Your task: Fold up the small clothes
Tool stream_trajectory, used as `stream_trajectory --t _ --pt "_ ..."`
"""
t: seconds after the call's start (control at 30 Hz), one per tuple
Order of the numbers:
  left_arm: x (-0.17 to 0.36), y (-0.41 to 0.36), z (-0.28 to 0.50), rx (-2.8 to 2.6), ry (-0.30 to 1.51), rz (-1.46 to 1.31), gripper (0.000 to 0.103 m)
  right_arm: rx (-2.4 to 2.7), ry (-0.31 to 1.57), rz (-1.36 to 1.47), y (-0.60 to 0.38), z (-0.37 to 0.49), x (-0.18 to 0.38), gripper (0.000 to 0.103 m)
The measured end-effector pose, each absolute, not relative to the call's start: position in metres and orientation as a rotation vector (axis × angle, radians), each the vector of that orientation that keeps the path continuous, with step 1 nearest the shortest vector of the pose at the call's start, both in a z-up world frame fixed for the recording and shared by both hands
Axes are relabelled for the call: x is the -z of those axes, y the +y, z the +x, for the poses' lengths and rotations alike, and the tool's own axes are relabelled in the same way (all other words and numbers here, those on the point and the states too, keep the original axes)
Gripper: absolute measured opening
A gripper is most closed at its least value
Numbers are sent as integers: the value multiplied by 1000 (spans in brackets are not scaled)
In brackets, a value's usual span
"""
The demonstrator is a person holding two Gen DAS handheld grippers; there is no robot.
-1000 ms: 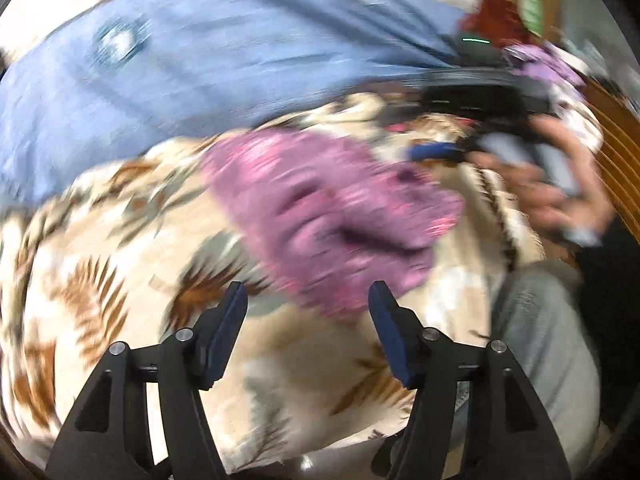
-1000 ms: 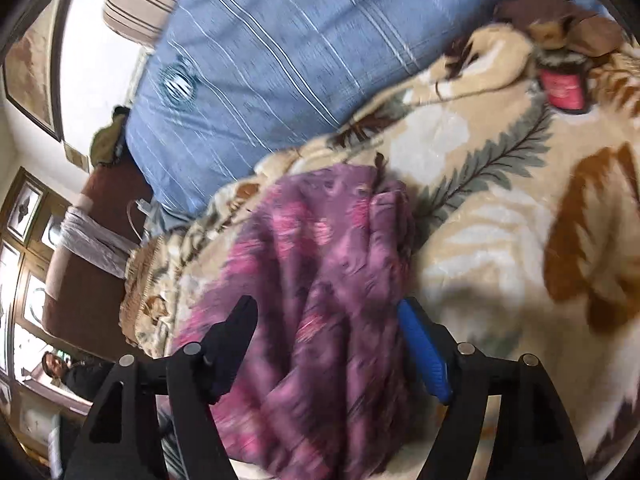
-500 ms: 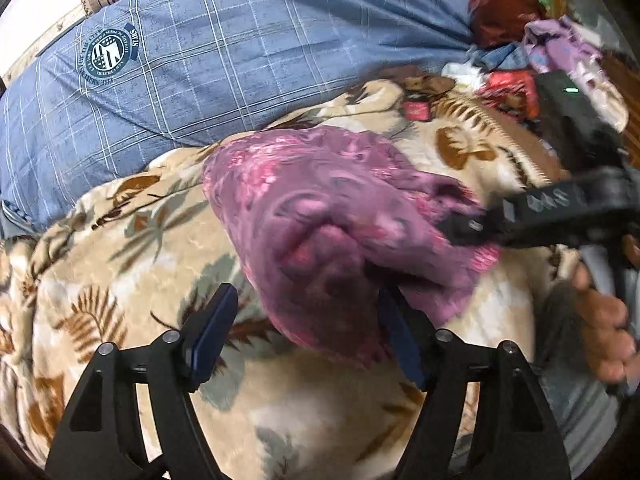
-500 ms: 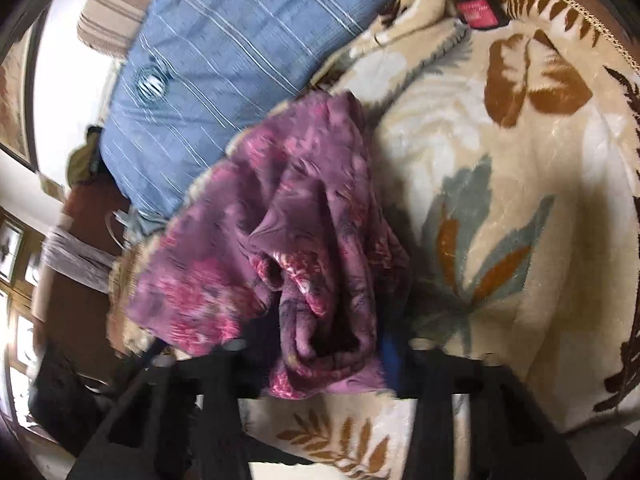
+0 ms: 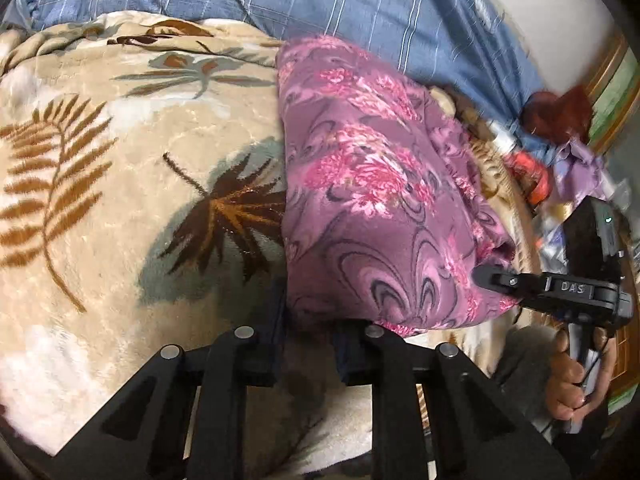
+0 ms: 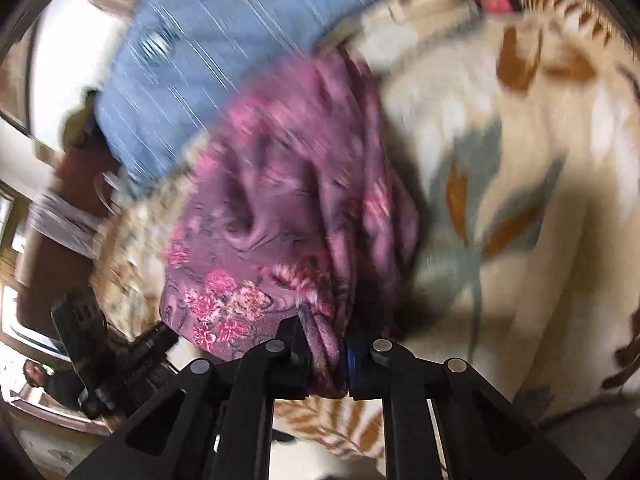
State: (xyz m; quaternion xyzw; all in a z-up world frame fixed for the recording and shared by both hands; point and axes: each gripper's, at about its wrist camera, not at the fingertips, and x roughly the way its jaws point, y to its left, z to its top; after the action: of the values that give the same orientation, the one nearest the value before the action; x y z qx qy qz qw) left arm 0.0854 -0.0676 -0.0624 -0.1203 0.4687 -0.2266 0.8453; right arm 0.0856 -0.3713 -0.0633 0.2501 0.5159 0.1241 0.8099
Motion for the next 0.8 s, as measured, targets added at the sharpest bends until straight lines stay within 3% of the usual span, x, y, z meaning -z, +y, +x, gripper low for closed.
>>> stream_trajectory --t 0.4,0.5,0.6,0.67,0.8 --pt "59 -74 78 462 971 -223 19 -256 1115 544 -371 90 68 12" --pt "47 -64 67 485 961 -258 19 -267 1092 559 -375 85 64 25" --pt "27 -48 53 506 920 -288 25 -242 1033 546 -378 68 49 57" --pt "13 -41 51 483 891 -289 44 -203 969 514 -379 52 33 59" --pt "-8 -44 71 487 866 -304 54 -231 880 487 -374 44 -1 59"
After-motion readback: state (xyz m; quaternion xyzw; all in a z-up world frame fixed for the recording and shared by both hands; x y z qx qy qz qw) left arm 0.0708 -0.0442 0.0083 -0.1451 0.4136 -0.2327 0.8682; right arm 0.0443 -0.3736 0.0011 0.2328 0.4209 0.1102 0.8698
